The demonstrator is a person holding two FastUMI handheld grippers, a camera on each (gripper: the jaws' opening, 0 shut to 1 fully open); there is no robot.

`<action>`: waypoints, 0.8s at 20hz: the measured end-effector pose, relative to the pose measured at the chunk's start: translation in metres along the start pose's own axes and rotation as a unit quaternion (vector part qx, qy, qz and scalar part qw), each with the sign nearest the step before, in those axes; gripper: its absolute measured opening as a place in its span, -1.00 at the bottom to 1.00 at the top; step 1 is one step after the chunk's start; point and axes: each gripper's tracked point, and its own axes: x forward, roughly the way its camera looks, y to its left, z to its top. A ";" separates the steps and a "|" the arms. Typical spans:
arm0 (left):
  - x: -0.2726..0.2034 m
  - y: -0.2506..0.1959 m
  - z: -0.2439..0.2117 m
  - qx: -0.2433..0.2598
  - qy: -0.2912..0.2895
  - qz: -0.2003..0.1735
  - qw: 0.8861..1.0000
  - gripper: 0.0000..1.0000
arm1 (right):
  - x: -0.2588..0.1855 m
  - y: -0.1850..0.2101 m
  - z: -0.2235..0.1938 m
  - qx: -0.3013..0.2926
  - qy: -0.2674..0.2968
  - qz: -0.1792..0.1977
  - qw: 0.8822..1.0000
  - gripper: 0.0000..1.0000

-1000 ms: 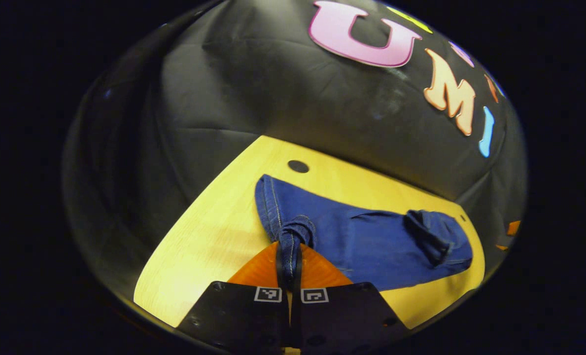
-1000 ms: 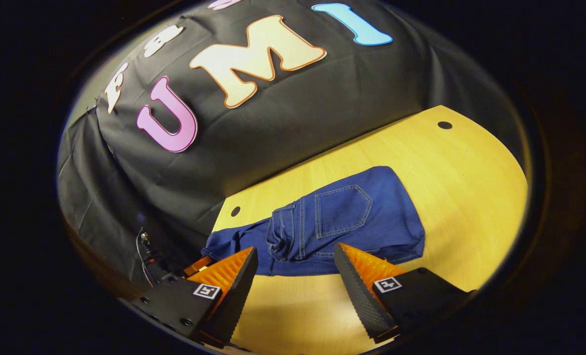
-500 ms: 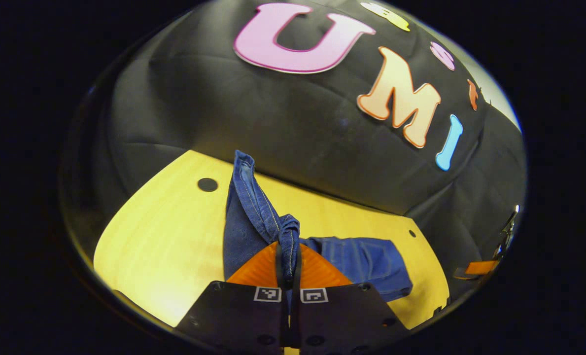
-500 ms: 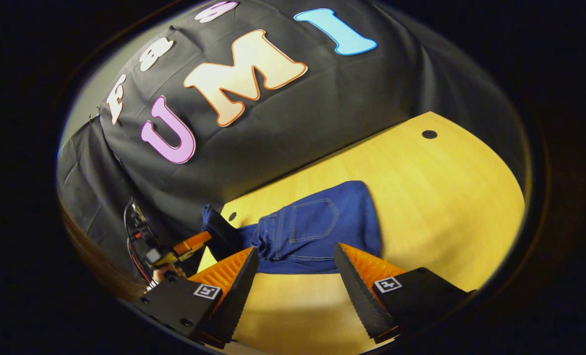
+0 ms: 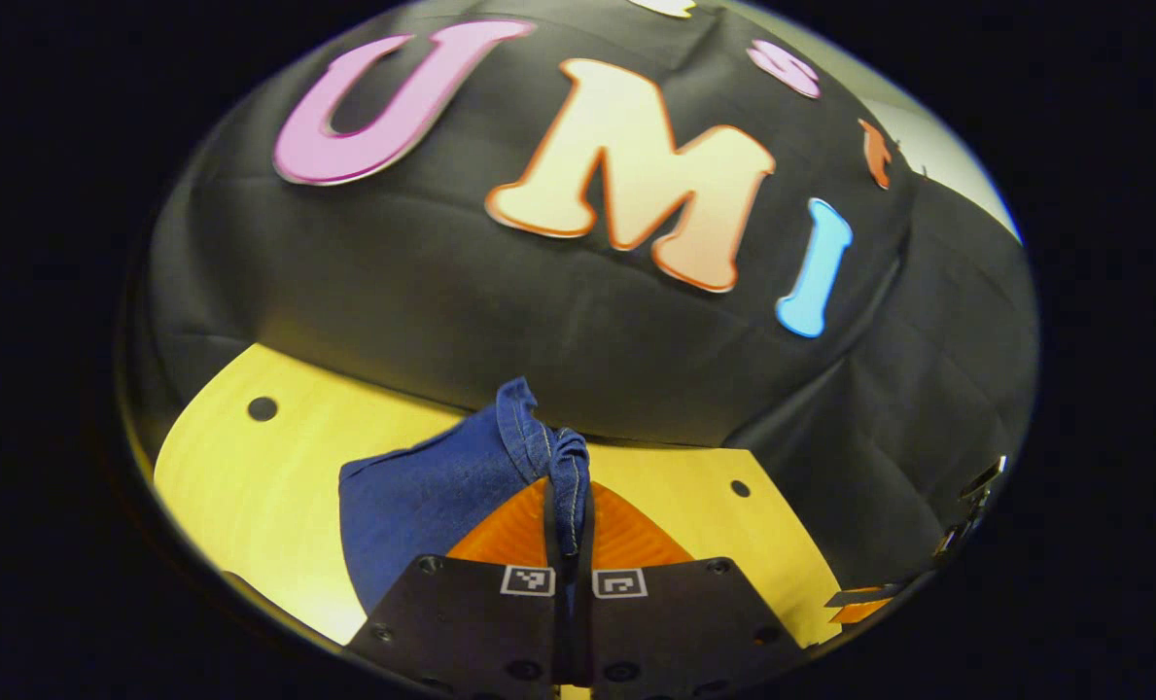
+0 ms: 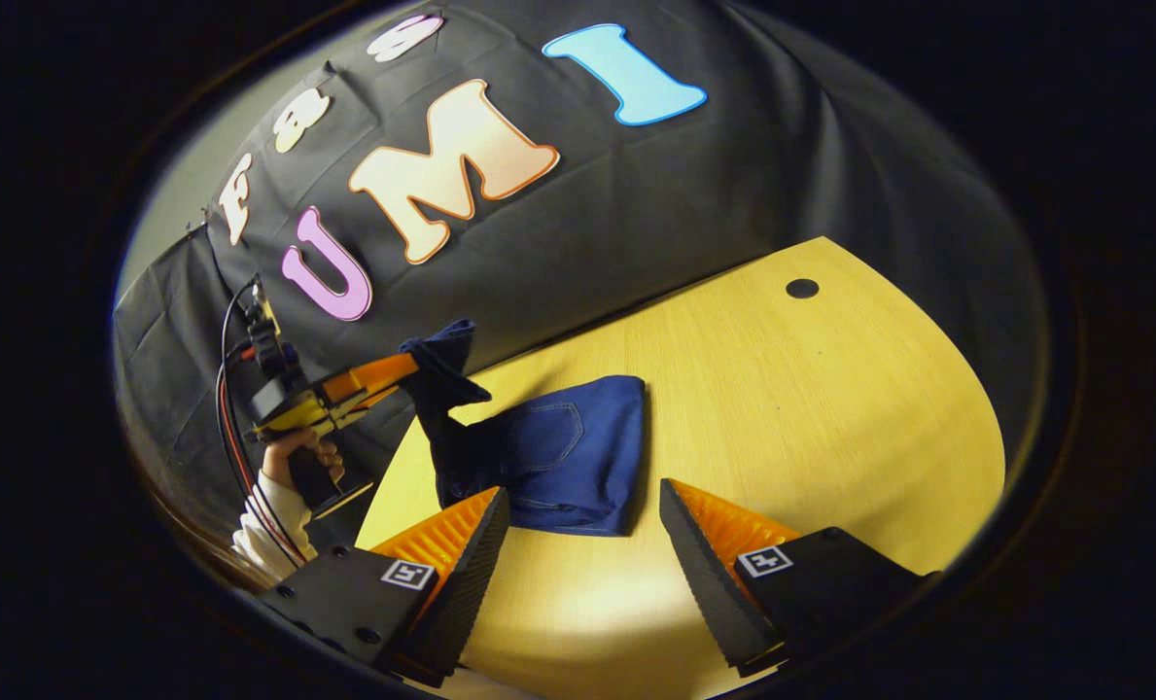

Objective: Grasp the waist and the cuffs of the jeans and fold them to make the two legs overlap; first hold the waist and fold one-third of the jeans toward the cuffs, then hold the cuffs and fold the remaining one-third in the same direction to finish folding.

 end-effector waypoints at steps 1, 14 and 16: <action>0.006 -0.019 -0.005 0.017 0.006 -0.007 1.000 -1.00 | -0.002 -0.005 0.001 0.000 -0.001 0.002 1.000 0.94; -0.005 -0.084 -0.195 0.155 0.136 0.003 0.979 -0.57 | -0.019 -0.038 -0.007 -0.016 -0.015 -0.013 1.000 0.94; -0.022 -0.101 -0.187 0.133 0.122 -0.030 0.983 0.16 | -0.018 -0.028 -0.010 -0.022 -0.022 -0.019 0.999 0.94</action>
